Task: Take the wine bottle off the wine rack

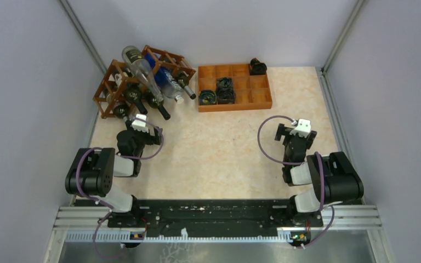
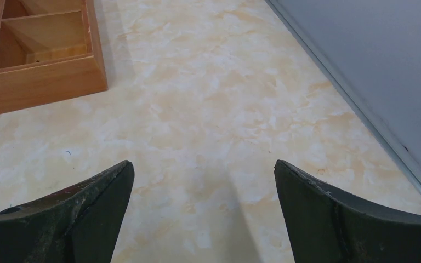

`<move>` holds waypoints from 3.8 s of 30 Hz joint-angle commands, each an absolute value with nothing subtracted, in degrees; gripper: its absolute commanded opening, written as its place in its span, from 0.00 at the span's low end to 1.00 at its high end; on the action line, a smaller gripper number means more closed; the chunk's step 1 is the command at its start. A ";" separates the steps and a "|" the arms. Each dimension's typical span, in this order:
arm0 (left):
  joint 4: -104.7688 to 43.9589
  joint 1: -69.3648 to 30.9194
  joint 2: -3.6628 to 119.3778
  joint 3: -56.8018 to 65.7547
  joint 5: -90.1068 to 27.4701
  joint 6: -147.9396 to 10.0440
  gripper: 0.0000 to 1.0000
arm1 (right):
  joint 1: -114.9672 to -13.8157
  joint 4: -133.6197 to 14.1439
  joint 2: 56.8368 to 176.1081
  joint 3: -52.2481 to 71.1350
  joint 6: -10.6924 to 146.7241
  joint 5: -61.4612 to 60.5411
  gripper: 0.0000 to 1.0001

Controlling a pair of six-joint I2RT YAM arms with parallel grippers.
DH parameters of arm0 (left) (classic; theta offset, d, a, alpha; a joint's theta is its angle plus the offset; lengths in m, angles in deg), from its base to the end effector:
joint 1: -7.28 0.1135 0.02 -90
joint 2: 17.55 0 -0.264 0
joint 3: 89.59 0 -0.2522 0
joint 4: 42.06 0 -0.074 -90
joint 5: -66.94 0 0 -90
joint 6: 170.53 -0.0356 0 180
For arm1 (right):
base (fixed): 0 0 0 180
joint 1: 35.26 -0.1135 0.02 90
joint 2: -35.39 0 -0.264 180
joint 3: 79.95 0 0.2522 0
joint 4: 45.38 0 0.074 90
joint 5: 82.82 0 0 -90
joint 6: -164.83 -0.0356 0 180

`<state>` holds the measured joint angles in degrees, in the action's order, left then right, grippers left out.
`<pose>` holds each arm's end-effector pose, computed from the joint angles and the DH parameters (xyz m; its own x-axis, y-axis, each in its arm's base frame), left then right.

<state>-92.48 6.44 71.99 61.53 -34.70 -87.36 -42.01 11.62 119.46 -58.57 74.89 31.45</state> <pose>0.2485 -0.0108 0.1383 -0.1512 0.1187 -0.9814 0.2325 0.9692 0.0814 0.2146 0.0107 0.1414 -0.0988 -0.0127 -0.9950 0.2989 0.9534 -0.0418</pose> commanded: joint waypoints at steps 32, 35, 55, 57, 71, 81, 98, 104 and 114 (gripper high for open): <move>-40.10 6.91 42.18 47.45 -50.08 -91.22 0.99 | -40.98 -34.61 98.86 -35.59 64.13 31.86 0.99; -28.56 6.86 38.85 43.57 -52.86 -92.79 0.99 | -40.98 -45.80 96.31 -29.41 57.66 26.45 0.99; 2.25 8.73 48.15 6.35 -49.36 -86.75 0.97 | -61.08 -70.96 110.75 1.05 46.86 9.76 0.98; 3.65 9.02 49.74 3.87 -47.85 -86.02 0.96 | -65.00 -71.56 113.76 4.74 47.80 11.00 0.98; 4.82 14.73 50.02 2.67 -45.77 -83.85 0.62 | -81.77 -86.58 146.70 49.09 55.63 5.62 0.91; 5.72 18.64 47.51 6.46 -42.71 -84.69 0.42 | -84.99 -93.62 165.37 73.52 55.96 1.81 0.88; 7.10 18.75 46.44 7.29 -46.27 -85.18 0.54 | -83.59 -82.65 172.24 75.58 54.48 -2.31 0.80; 7.31 18.70 46.44 7.13 -47.15 -85.58 0.55 | -82.97 -78.30 173.17 75.79 53.75 -3.80 0.75; 7.03 18.71 45.32 7.48 -46.76 -86.05 0.55 | -82.02 -75.05 175.50 77.27 51.42 -7.24 0.67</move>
